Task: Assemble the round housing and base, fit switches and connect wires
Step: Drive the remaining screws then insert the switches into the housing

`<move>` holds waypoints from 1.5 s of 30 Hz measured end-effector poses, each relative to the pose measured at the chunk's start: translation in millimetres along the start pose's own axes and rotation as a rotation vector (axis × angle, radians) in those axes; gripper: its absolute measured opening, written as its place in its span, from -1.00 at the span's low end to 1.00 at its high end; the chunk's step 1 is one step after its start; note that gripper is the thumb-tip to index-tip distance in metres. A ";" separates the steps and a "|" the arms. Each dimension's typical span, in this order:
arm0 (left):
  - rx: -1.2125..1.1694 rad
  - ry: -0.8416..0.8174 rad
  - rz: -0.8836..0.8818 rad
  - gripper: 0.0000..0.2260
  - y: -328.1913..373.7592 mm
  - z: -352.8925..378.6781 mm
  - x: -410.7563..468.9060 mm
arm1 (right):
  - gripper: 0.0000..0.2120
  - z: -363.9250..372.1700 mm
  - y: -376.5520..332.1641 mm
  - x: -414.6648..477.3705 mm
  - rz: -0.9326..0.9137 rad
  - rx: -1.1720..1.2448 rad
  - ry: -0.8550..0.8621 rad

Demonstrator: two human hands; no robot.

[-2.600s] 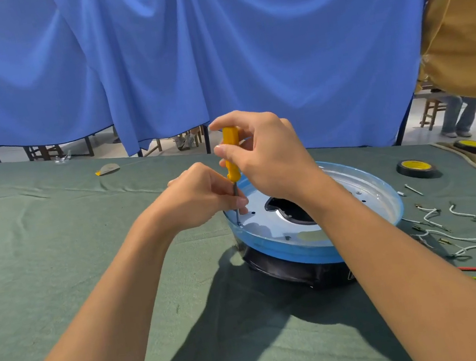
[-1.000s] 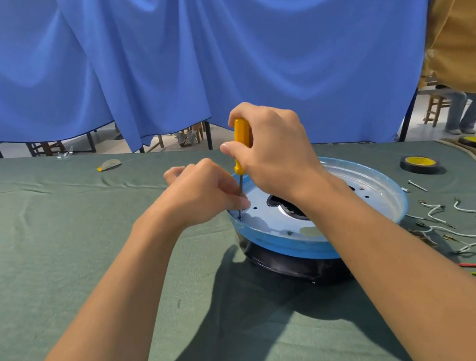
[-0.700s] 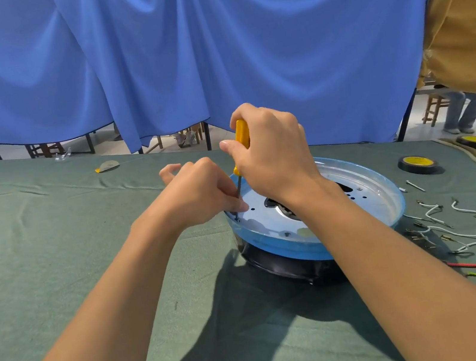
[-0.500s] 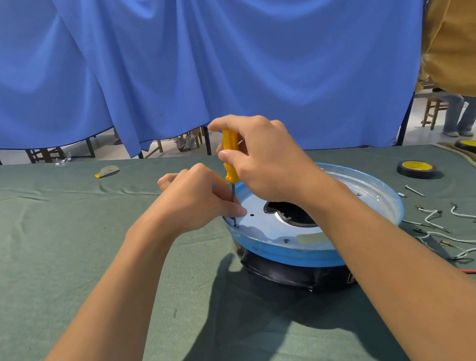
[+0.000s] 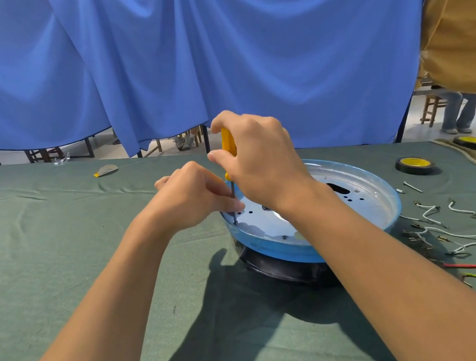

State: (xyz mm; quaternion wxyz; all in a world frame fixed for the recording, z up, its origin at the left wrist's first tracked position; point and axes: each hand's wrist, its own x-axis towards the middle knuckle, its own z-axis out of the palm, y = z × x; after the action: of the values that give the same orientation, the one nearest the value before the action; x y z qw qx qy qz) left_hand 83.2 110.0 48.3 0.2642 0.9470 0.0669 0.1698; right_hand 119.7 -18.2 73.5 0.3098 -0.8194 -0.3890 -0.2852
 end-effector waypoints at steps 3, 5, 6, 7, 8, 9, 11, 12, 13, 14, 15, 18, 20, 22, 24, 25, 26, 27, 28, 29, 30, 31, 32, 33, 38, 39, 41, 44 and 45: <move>-0.046 -0.063 0.038 -0.88 -0.7 -2.3 -1.3 | -0.62 1.9 -1.1 0.9 0.008 0.032 -0.053; -0.036 -0.104 0.051 -0.74 -0.7 -5.1 -2.2 | -0.53 0.7 -2.5 3.0 0.019 0.155 -0.151; -0.030 -0.127 0.054 -0.70 -1.2 -6.4 -2.3 | -0.51 0.1 -3.0 3.8 0.023 0.202 -0.172; -0.028 -0.153 0.059 -0.69 -2.0 -7.3 -2.1 | -0.51 0.2 -2.7 4.4 0.023 0.216 -0.162; -0.036 -0.174 0.064 -0.72 -3.0 -7.6 -1.8 | -0.53 0.9 -2.0 4.4 0.024 0.205 -0.129; -0.041 -0.185 0.071 -0.76 -3.8 -7.4 -1.4 | -0.56 1.9 -1.2 3.8 0.025 0.179 -0.083; -0.019 -0.144 0.063 -0.84 -3.4 -3.9 -1.5 | -0.64 4.5 0.3 1.4 0.035 0.112 -0.001; 0.007 -0.095 0.051 -0.89 -2.9 -0.7 -1.7 | -0.67 5.8 0.5 0.2 0.037 0.076 0.025; 0.036 -0.047 0.045 -0.91 -2.6 2.8 -1.4 | -0.69 6.8 0.3 -0.6 0.038 0.042 0.040; 0.060 -0.012 0.043 -0.87 -1.9 5.6 -0.9 | -0.70 7.3 0.2 -0.9 0.037 0.014 0.044; 0.077 0.003 0.046 -0.84 -2.1 7.5 0.0 | -0.70 7.2 0.5 -0.8 0.036 -0.007 0.038; 0.112 -0.022 0.056 -0.74 -2.1 6.1 2.7 | -0.60 3.7 1.6 1.7 0.046 0.044 -0.053; 0.133 -0.050 0.064 -0.80 -1.5 4.4 4.0 | -0.51 -2.2 2.1 4.2 0.069 0.135 -0.158; 0.153 -0.080 0.060 -0.87 -0.8 2.8 4.2 | -0.47 -6.5 2.8 6.3 0.076 0.168 -0.223; 0.159 -0.113 0.060 -0.88 -0.9 1.8 4.3 | -0.49 -7.1 3.4 6.0 0.072 0.159 -0.217; 0.166 -0.119 0.061 -0.88 -0.9 1.6 5.1 | -0.52 -6.5 3.5 5.2 0.069 0.142 -0.190; 0.181 -0.117 0.057 -0.88 -0.2 1.8 6.1 | -0.56 -5.4 3.4 4.2 0.070 0.114 -0.154; 0.207 -0.100 0.049 -0.85 1.0 2.7 6.7 | -0.62 -4.3 3.3 3.3 0.073 0.075 -0.114; 0.245 -0.071 0.037 -0.79 2.0 4.1 7.2 | -0.67 -3.3 2.7 2.6 0.075 0.027 -0.078; 0.291 -0.042 0.024 -0.72 2.9 5.8 7.5 | -0.71 -2.2 1.8 1.7 0.074 -0.020 -0.046; 0.337 -0.015 0.012 -0.69 4.2 7.9 8.8 | -0.73 -2.1 1.1 1.0 0.075 -0.059 -0.016; 0.377 0.006 -0.001 -0.67 5.2 9.8 9.4 | -0.75 -1.9 -0.1 0.1 0.079 -0.085 0.010; 0.406 0.017 -0.015 -0.66 5.8 11.6 9.4 | -0.77 -1.5 -1.2 -0.9 0.086 -0.103 0.028; 0.417 0.026 -0.025 -0.66 6.6 12.6 9.4 | -0.78 -1.5 -1.9 -1.9 0.092 -0.119 0.038; 0.385 0.063 -0.062 -0.75 10.8 14.7 8.2 | -0.66 -5.5 -2.8 1.5 0.075 -0.048 -0.113; 0.379 0.065 -0.068 -0.79 11.2 14.8 7.6 | -0.61 -7.3 -3.0 3.9 0.082 0.033 -0.175; 0.333 0.060 -0.082 -0.85 11.2 14.7 7.8 | -0.56 -10.7 -3.3 6.7 0.083 0.148 -0.240; 0.252 0.034 -0.097 -0.87 10.7 12.5 6.5 | -0.58 -9.2 -1.5 5.5 0.081 0.149 -0.167; 0.230 0.018 -0.097 -0.87 10.3 11.5 6.3 | -0.61 -7.7 0.1 4.8 0.088 0.126 -0.120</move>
State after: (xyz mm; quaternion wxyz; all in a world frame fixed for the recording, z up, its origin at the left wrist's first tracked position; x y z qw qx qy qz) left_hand 93.6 97.0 46.3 0.1610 0.9652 0.1341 0.1566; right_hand 120.6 -21.6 81.8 0.3490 -0.8301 -0.3878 -0.1967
